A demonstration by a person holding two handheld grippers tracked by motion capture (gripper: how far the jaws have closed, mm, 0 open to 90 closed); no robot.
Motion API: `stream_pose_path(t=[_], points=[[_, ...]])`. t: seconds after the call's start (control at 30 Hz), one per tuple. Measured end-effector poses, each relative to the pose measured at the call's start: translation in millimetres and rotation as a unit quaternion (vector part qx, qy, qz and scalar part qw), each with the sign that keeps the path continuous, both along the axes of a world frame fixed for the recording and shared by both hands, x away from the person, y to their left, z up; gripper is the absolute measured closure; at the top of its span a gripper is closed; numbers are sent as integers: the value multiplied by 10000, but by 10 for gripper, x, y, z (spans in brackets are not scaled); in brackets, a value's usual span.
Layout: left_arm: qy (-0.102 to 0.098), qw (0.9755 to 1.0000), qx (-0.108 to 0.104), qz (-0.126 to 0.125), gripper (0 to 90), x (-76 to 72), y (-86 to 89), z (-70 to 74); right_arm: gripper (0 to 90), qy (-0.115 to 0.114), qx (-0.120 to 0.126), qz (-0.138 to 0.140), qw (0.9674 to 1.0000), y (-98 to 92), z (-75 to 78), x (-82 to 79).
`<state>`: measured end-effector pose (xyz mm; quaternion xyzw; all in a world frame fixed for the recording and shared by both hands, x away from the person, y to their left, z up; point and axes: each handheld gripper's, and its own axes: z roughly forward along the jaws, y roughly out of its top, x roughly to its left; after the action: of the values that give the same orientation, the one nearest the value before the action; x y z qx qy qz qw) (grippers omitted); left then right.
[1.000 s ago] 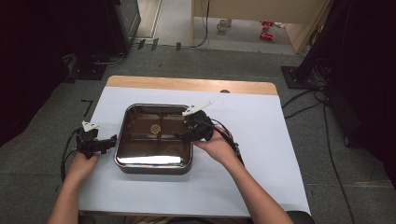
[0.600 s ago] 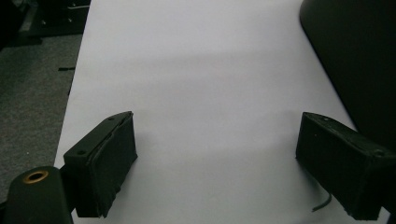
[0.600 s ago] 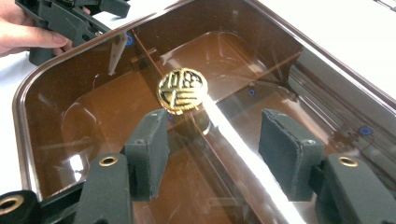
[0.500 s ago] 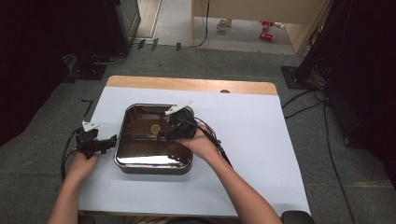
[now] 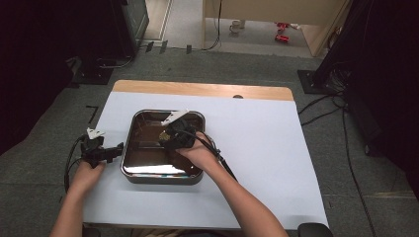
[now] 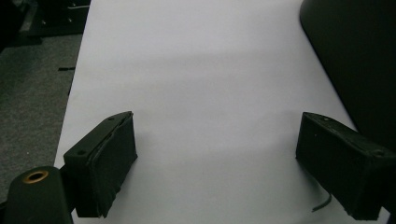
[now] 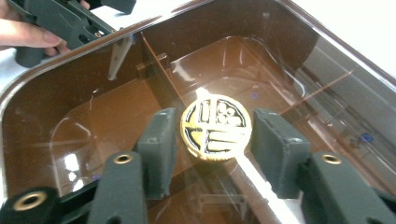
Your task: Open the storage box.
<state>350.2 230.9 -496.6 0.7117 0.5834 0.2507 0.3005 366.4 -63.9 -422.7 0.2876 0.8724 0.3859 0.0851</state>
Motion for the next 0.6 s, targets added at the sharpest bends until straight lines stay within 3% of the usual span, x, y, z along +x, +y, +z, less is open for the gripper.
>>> stream_pose_path(t=[0.1, 0.43, 0.6], points=[[1, 10000, 1, -2, 121, 0, 0, 0, 577, -253, -90, 30, 9996, 32, -2, -15], [1, 10000, -1, -1, 121, 0, 0, 0, 586, -184, -99, -43, 9998, 34, 30, -12], [2, 10000, -7, 0, 121, 0, 0, 0, 587, -131, 8, -70, 9999, 18, 87, -8]])
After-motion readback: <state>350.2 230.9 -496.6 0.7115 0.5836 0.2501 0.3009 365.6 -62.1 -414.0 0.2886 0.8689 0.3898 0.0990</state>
